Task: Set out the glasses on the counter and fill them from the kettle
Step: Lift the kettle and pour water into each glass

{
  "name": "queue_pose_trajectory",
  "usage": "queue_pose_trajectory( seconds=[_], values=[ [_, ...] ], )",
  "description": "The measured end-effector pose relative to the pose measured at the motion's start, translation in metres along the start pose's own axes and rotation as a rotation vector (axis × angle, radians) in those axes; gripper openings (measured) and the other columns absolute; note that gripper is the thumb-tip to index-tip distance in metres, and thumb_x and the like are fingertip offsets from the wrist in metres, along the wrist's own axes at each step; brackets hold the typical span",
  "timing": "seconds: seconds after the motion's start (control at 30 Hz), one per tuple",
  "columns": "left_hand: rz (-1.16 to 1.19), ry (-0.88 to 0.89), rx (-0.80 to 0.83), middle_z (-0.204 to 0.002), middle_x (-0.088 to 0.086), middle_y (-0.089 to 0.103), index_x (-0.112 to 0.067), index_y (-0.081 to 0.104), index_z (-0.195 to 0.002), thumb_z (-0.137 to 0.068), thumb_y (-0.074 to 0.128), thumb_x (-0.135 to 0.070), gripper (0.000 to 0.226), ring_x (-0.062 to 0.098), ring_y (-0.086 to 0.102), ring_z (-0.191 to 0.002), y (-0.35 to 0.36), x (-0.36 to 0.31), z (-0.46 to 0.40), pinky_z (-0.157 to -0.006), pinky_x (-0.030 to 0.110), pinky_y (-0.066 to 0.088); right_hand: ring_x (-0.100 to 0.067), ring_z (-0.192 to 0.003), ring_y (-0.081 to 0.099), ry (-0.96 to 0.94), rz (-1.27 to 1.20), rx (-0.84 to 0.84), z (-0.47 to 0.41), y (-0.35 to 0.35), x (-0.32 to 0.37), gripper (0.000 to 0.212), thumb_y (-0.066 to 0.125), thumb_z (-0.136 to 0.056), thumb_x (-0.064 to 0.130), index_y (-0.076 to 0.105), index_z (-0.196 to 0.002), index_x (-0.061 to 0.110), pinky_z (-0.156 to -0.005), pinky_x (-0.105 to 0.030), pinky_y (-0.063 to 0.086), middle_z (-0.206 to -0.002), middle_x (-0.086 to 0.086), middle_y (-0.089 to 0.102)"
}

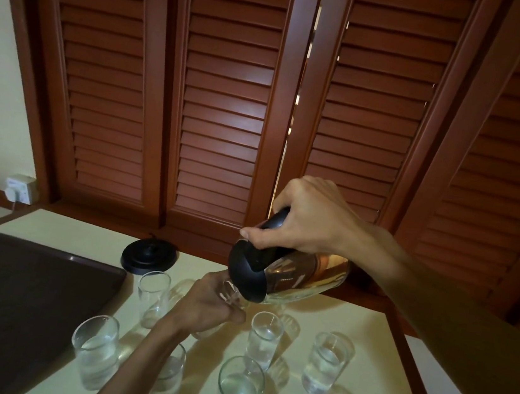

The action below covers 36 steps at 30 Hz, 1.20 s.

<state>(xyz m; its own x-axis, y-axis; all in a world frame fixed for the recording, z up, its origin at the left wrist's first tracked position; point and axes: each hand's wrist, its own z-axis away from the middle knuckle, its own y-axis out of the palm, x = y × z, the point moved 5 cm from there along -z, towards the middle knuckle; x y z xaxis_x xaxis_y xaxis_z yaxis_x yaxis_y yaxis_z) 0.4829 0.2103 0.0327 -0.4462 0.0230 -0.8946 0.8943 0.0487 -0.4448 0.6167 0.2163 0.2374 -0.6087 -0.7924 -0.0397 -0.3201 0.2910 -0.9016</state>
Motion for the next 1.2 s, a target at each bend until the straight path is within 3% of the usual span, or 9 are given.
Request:
queue_pose_trajectory(
  seconds=[0.4,0.6,0.87,1.2],
  values=[
    [0.069,-0.049,0.031,-0.071,-0.005,0.065,-0.024,0.062,-0.077,-0.051,0.076,-0.007,0.034,0.01,0.06,-0.065,0.0072,0.0037,-0.0026,-0.063,0.025,0.047,-0.01,-0.039,0.033,0.041,0.038,-0.001,-0.0038,-0.0027,0.001,0.068,0.064,-0.074,0.078,0.056,-0.045,0.017,-0.048,-0.021,0.026,-0.04,0.008,0.034],
    [0.053,-0.035,0.045,-0.071,-0.006,0.063,-0.019,0.063,-0.079,-0.066,0.077,0.01,0.035,0.005,0.058,-0.062,0.0076,0.0053,-0.0032,-0.057,0.015,0.046,-0.01,-0.038,0.032,0.047,0.037,-0.006,-0.0051,-0.0027,0.0019,0.067,0.067,-0.074,0.076,0.047,-0.042,0.02,-0.048,-0.02,0.026,-0.039,0.01,0.033],
    [0.045,-0.025,0.046,-0.072,-0.008,0.063,-0.019,0.065,-0.084,-0.067,0.077,0.009,0.035,0.006,0.059,-0.065,0.0088,0.0041,-0.0026,-0.058,0.017,0.047,-0.01,-0.039,0.03,0.032,0.05,-0.006,-0.0075,-0.0016,0.0033,0.067,0.067,-0.075,0.075,0.045,-0.042,0.021,-0.049,-0.02,0.025,-0.04,0.007,0.032],
    [0.071,-0.034,0.039,-0.069,-0.01,0.067,-0.026,0.067,-0.082,-0.053,0.076,-0.009,0.035,0.01,0.063,-0.066,0.009,0.0043,-0.0022,-0.063,0.027,0.05,-0.011,-0.04,0.035,0.026,0.026,-0.009,-0.0056,-0.0009,-0.0037,0.069,0.066,-0.075,0.075,0.06,-0.047,0.012,-0.049,-0.02,0.027,-0.04,0.008,0.034]
  ],
)
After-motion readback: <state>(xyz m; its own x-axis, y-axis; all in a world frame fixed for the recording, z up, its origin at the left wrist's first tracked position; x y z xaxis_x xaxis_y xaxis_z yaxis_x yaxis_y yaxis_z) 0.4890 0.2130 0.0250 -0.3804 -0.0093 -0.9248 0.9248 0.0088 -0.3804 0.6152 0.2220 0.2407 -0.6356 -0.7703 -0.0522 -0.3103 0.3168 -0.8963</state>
